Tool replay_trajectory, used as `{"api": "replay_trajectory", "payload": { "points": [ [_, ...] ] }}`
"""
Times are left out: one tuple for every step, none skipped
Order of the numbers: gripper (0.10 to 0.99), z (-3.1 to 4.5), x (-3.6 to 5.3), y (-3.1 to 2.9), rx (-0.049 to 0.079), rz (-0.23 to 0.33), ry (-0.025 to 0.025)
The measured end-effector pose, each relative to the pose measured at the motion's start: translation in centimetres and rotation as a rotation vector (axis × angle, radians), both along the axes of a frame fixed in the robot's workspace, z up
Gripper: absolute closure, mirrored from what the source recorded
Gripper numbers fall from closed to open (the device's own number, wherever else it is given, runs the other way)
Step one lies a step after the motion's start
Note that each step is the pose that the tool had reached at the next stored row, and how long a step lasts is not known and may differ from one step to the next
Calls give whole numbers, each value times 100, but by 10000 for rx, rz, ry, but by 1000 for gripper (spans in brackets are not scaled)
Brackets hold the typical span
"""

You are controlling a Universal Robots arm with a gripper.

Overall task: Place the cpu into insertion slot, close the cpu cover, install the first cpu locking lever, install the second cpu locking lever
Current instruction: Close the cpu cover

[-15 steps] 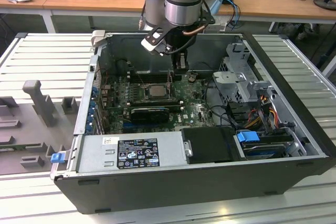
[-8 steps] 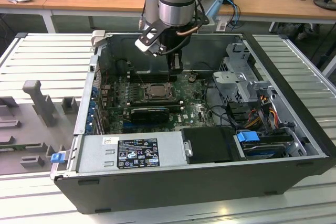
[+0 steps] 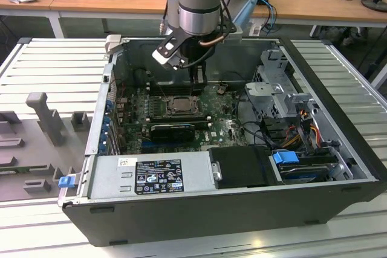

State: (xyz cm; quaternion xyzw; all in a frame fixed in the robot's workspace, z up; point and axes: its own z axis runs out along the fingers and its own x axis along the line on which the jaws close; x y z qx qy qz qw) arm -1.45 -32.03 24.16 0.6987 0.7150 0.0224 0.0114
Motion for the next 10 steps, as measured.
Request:
{"api": "replay_trajectory", "payload": {
  "points": [
    [980,-10,-29,3,0,10,1],
    [980,-26,-67,8,0,20,1],
    [980,-38,-98,14,0,24,1],
    [980,-50,-141,22,0,37,0],
    [980,-58,-162,26,0,47,2],
    [980,-61,-175,27,-1,55,3],
    [980,-63,-185,27,-2,59,4],
    [980,-66,-194,27,19,60,3],
    [980,-67,-212,27,43,61,3],
    [980,-68,-224,28,51,60,2]
  ]
}}
